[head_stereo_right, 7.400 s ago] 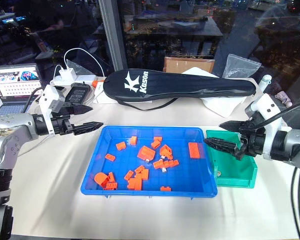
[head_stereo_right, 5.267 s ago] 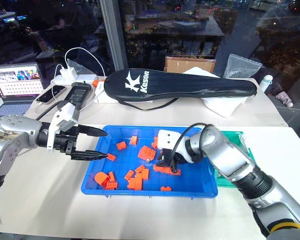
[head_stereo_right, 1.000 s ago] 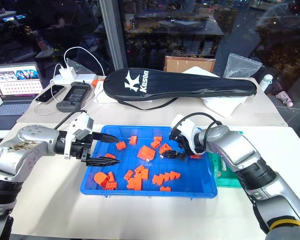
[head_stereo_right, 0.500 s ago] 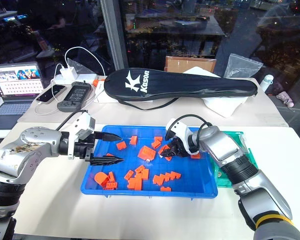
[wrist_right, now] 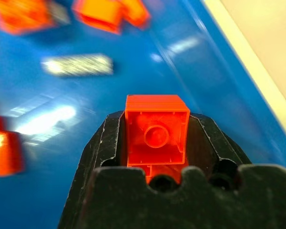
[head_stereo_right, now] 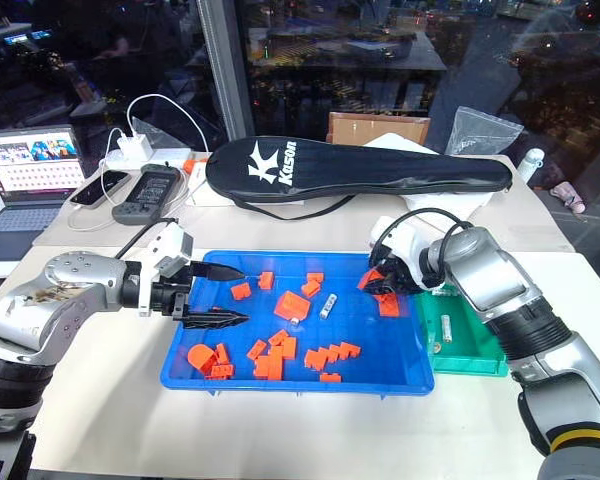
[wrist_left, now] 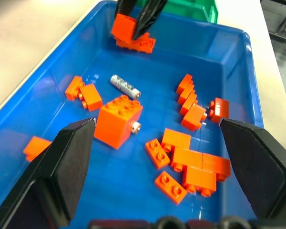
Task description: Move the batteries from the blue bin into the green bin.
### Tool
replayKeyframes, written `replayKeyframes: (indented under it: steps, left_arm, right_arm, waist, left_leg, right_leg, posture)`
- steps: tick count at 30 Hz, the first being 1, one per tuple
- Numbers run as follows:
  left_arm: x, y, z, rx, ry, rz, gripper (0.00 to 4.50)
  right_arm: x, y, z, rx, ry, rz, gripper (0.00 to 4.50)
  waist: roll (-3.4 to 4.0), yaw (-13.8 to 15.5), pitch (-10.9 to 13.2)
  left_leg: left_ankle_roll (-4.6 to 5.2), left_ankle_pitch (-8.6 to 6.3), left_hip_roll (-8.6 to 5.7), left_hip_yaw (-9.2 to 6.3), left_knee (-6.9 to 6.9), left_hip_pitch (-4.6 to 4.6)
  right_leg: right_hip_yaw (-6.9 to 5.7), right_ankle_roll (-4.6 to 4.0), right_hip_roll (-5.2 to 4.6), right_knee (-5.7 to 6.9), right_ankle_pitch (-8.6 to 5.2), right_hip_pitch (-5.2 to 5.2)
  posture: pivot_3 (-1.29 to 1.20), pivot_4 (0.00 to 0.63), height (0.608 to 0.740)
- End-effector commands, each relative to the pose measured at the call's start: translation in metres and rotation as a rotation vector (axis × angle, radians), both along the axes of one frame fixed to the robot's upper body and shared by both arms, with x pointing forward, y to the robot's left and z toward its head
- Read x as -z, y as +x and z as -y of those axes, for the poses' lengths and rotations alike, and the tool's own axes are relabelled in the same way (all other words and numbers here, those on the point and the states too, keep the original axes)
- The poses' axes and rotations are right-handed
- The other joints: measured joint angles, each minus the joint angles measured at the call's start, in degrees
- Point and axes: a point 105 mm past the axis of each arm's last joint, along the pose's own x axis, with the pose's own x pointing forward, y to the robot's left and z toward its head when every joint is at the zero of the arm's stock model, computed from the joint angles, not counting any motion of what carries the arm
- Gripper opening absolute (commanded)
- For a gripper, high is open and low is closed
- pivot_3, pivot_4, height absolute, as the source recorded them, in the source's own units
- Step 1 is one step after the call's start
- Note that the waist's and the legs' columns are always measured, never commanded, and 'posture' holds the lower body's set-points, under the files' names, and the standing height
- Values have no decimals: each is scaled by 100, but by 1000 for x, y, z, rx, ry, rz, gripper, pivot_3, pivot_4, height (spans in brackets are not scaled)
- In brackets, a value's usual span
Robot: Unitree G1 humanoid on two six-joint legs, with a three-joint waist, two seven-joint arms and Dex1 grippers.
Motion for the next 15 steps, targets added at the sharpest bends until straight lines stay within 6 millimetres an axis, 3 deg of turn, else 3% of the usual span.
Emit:
replayKeyframes:
  steps: [1, 3, 6, 10, 15]
  left_arm:
    - [-9, -1, 2, 27, 6, 48, 4500]
    - [-9, -2, 1, 29, 13, 48, 4500]
    - [-9, -2, -1, 32, 21, 43, 4500]
    - [-9, -2, -3, 31, 32, 47, 4500]
    - [-11, -1, -4, 25, 39, 55, 4500]
  right_arm:
    - [-23, 3, -2, 7, 1, 89, 3767]
    - [-28, -3, -18, -35, 36, 88, 4387]
    - [-30, -21, -54, -145, 135, 38, 4453]
    - [-7, -39, -91, -253, 177, -38, 4453]
    - [25, -25, -103, -217, 150, -62, 4453]
  waist:
    - [0, 5, 0]
    - [0, 10, 0]
    - [1, -13, 0]
    - [0, -3, 0]
    - [0, 41, 0]
  left_leg:
    - [0, 0, 0, 0, 0, 0]
    - [0, 0, 0, 0, 0, -1]
    - [0, 0, 0, 0, 0, 1]
    - [0, 0, 2, -3, -1, 3]
    - [-1, 1, 0, -4, 9, -1]
  right_leg:
    - [0, 0, 0, 1, 0, 0]
    - [0, -1, 0, 1, 0, 1]
    - [0, 0, 1, 3, 0, 1]
    - [-1, 0, 4, 9, 0, 1]
    - [-2, 0, 3, 6, 0, 4]
  posture:
    - [0, 150, 740]
    - [0, 150, 740]
    - [0, 150, 740]
    - [0, 150, 740]
    - [0, 150, 740]
